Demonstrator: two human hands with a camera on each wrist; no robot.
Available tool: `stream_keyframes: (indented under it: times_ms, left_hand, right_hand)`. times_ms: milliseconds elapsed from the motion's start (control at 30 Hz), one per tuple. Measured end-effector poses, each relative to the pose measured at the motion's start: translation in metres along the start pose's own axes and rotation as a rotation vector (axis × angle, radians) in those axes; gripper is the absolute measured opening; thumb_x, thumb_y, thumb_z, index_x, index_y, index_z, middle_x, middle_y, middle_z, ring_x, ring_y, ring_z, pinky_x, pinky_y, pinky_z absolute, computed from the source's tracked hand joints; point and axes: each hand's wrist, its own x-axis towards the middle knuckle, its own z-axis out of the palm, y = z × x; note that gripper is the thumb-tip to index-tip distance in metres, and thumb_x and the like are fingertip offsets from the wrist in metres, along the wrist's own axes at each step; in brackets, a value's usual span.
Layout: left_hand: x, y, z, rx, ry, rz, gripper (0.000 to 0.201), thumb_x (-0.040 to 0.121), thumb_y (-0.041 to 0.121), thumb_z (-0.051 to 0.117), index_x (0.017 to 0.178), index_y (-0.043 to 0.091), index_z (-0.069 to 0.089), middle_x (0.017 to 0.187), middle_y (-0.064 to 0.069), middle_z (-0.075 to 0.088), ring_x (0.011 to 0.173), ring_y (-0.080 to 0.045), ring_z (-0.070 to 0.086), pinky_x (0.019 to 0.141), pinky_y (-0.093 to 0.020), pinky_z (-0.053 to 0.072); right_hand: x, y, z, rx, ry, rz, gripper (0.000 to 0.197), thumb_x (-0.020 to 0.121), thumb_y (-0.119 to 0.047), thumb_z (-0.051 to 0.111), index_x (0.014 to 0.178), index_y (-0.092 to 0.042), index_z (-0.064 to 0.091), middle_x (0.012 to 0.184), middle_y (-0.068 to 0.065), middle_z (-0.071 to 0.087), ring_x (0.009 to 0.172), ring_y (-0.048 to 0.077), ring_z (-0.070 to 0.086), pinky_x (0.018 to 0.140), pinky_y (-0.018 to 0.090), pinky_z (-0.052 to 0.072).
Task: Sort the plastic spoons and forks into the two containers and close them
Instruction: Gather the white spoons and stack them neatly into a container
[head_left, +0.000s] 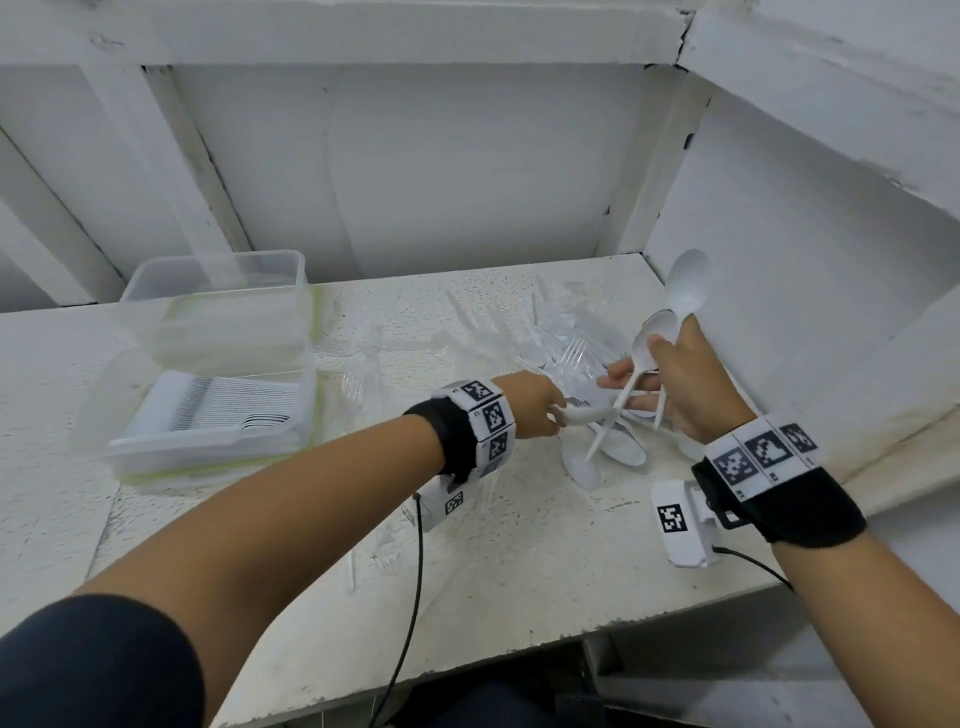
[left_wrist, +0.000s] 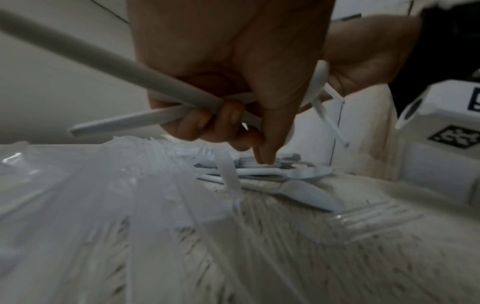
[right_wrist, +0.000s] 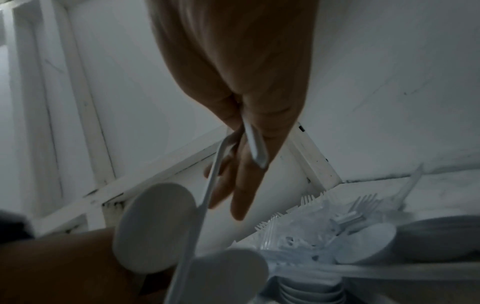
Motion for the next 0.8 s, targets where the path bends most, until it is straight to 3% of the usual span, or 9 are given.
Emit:
stream_keyframes:
  times_ms: [167, 267, 367, 467, 533, 600, 633, 700, 800]
  left_hand:
    - [0.009, 0.007, 0.013, 0.187, -0.099, 0.03, 0.035, 0.092, 0.015, 0.051, 0.126, 0.01, 0.056, 0.124, -0.009, 0.059, 0.115, -0.025, 0.054, 0.092, -0.031, 0.044]
    - [0.009, 0.007, 0.018, 0.223, -0.083, 0.029, 0.033, 0.092, 0.013, 0.048, 0.124, 0.01, 0.056, 0.121, -0.009, 0.059, 0.111, -0.026, 0.055, 0.085, -0.03, 0.044]
    - [0.008, 0.006, 0.022, 0.249, -0.054, 0.044, 0.028, 0.093, 0.014, 0.048, 0.12, 0.01, 0.056, 0.116, -0.01, 0.059, 0.107, -0.026, 0.056, 0.074, -0.027, 0.04]
    - [0.007, 0.005, 0.023, 0.228, -0.012, 0.067, 0.023, 0.094, 0.018, 0.046, 0.112, 0.011, 0.058, 0.112, -0.008, 0.06, 0.104, -0.024, 0.057, 0.074, -0.027, 0.039]
    - [0.005, 0.002, 0.02, 0.155, 0.047, 0.086, 0.023, 0.094, 0.021, 0.048, 0.111, 0.011, 0.058, 0.11, -0.008, 0.061, 0.102, -0.024, 0.057, 0.074, -0.027, 0.039]
    - [0.003, -0.003, 0.014, 0.044, 0.113, 0.115, 0.025, 0.093, 0.022, 0.051, 0.113, 0.009, 0.06, 0.11, -0.01, 0.059, 0.101, -0.024, 0.056, 0.075, -0.027, 0.039]
    - [0.001, -0.005, 0.011, -0.034, 0.147, 0.131, 0.025, 0.092, 0.021, 0.054, 0.111, 0.007, 0.061, 0.109, -0.011, 0.058, 0.099, -0.024, 0.055, 0.075, -0.026, 0.038]
    - [-0.004, -0.008, 0.004, -0.218, 0.239, 0.144, 0.025, 0.09, 0.02, 0.059, 0.108, 0.003, 0.062, 0.109, -0.014, 0.058, 0.097, -0.023, 0.055, 0.076, -0.022, 0.034]
    - [-0.017, -0.009, -0.011, -0.532, 0.379, 0.091, 0.032, 0.09, 0.02, 0.06, 0.118, 0.005, 0.059, 0.116, -0.008, 0.061, 0.103, -0.017, 0.056, 0.085, -0.021, 0.038]
  right_hand:
    - [0.0, 0.008, 0.001, -0.245, -0.031, -0.066, 0.023, 0.101, -0.027, 0.03, 0.122, -0.033, 0.035, 0.066, 0.005, 0.045, 0.051, 0.017, 0.046, 0.056, 0.036, 0.05]
    - [0.0, 0.009, 0.0, -0.432, -0.02, -0.107, 0.015, 0.099, -0.032, 0.038, 0.097, -0.021, 0.047, 0.072, -0.002, 0.048, 0.057, 0.009, 0.043, 0.053, 0.024, 0.033]
    - [-0.003, 0.013, -0.006, -0.597, -0.073, -0.147, 0.008, 0.094, -0.017, 0.048, 0.087, -0.015, 0.05, 0.072, -0.004, 0.051, 0.063, 0.008, 0.047, 0.056, 0.023, 0.035]
    - [-0.005, 0.02, -0.011, -0.661, -0.062, -0.148, 0.019, 0.094, -0.015, 0.047, 0.076, -0.017, 0.05, 0.066, 0.001, 0.052, 0.059, 0.014, 0.048, 0.058, 0.026, 0.041]
    - [-0.007, 0.023, -0.015, -0.651, -0.046, -0.108, 0.01, 0.098, -0.028, 0.043, 0.097, -0.024, 0.052, 0.075, 0.0, 0.057, 0.068, 0.016, 0.054, 0.06, 0.027, 0.044]
    - [-0.007, 0.028, -0.02, -0.757, -0.037, -0.07, 0.03, 0.097, -0.04, 0.041, 0.121, -0.024, 0.05, 0.099, -0.002, 0.06, 0.091, 0.019, 0.057, 0.072, 0.026, 0.04]
    - [-0.006, 0.03, -0.022, -0.832, -0.03, -0.053, 0.037, 0.096, -0.041, 0.043, 0.124, -0.018, 0.051, 0.107, 0.001, 0.059, 0.101, 0.023, 0.056, 0.076, 0.026, 0.038]
    - [-0.006, 0.037, -0.025, -0.922, -0.006, -0.025, 0.035, 0.093, -0.04, 0.051, 0.106, -0.008, 0.059, 0.1, 0.006, 0.063, 0.097, 0.026, 0.058, 0.067, 0.027, 0.038]
    - [-0.006, 0.048, -0.024, -0.981, 0.018, 0.041, 0.029, 0.089, -0.037, 0.058, 0.079, -0.01, 0.055, 0.071, 0.0, 0.056, 0.073, 0.02, 0.054, 0.052, 0.022, 0.032]
